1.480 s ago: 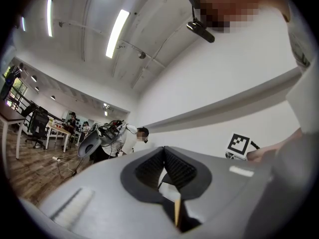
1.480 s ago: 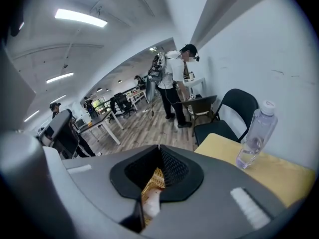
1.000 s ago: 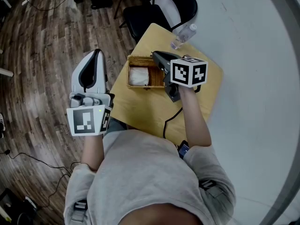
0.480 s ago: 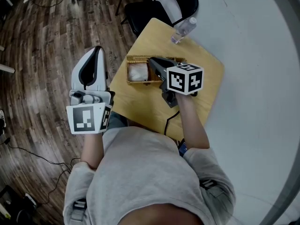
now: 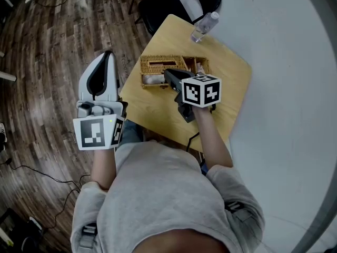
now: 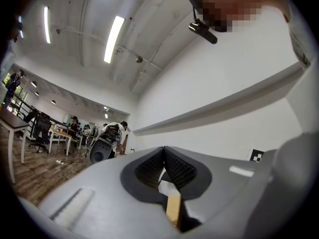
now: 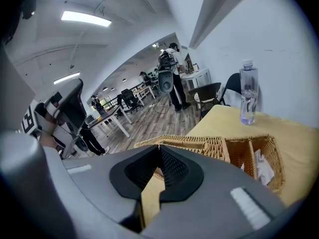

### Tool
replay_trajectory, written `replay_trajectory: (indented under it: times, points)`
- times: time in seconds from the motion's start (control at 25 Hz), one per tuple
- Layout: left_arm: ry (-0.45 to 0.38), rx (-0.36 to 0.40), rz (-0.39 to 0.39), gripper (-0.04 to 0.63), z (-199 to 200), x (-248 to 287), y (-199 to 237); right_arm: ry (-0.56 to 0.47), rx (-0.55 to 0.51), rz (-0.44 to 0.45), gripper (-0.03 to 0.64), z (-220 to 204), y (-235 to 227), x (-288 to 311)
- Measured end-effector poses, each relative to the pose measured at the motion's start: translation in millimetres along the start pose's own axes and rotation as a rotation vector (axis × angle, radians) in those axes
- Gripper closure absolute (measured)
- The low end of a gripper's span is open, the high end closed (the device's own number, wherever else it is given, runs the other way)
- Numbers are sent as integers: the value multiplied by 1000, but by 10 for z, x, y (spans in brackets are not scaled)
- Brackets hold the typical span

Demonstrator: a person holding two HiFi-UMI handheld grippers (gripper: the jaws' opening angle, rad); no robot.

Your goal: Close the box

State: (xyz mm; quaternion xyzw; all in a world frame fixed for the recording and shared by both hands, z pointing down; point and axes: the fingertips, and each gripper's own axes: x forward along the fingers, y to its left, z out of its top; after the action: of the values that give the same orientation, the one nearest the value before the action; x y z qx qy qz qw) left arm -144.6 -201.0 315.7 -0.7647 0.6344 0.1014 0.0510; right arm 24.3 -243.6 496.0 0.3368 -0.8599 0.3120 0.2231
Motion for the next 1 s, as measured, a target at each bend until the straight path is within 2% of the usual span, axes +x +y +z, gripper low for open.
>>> replay_trajectory:
  times: [0.36, 1.0]
  points:
    - [5, -2, 2, 538, 34, -186, -29, 28, 31, -48, 603, -350, -49, 79]
    - [15, 22, 25, 537, 38, -222, 74, 86, 37, -115, 603, -648, -246, 305]
